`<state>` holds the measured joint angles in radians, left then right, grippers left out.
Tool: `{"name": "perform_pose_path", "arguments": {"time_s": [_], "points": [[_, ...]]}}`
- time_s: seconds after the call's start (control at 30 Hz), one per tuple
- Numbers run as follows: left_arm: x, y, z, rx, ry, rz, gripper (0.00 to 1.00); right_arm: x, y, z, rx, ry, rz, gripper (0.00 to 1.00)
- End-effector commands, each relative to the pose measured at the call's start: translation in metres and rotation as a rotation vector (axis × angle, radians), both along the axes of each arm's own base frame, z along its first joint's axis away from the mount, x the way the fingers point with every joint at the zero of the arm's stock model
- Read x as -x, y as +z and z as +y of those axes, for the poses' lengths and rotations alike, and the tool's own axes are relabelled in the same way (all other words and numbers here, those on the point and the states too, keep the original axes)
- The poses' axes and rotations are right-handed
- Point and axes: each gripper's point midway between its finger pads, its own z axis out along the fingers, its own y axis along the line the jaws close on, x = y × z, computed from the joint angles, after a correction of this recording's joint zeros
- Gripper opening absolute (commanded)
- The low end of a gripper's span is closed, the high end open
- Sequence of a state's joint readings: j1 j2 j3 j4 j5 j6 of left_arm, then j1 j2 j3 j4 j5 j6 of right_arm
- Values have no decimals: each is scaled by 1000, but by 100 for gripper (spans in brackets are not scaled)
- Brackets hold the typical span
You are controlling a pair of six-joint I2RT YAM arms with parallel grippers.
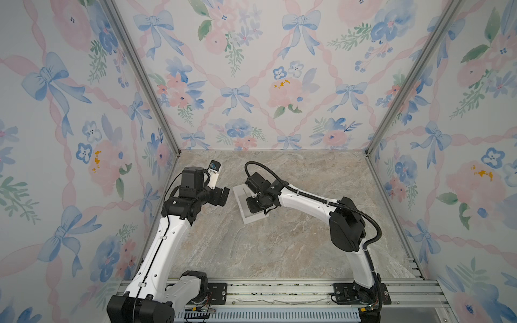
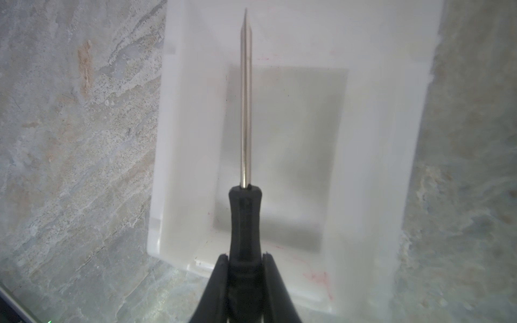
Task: Put the screwdriver in the bin
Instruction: Place the screwdriver into the bin.
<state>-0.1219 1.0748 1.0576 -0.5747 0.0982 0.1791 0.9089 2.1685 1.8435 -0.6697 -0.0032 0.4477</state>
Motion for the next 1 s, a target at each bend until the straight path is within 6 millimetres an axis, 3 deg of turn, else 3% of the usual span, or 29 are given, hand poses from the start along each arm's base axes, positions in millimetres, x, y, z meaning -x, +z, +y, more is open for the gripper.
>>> {"name": "perform_pose_path", "arguments": {"time_s": [0.0, 0.4, 0.63, 0.87, 0.97], "points": [[-1, 9, -5, 18, -13, -13, 98, -17, -2, 8, -18, -15, -31, 17], [2, -1, -5, 4, -28, 4, 98, -19, -33, 13, 33, -6, 2, 19], [1, -7, -5, 5, -28, 24, 98, -19, -41, 10, 50, -18, 22, 30], [3, -7, -7, 14, -35, 21, 98, -21, -32, 11, 47, -27, 8, 35], [2, -7, -7, 21, -30, 24, 98, -23, -14, 12, 32, -24, -30, 38]]}}
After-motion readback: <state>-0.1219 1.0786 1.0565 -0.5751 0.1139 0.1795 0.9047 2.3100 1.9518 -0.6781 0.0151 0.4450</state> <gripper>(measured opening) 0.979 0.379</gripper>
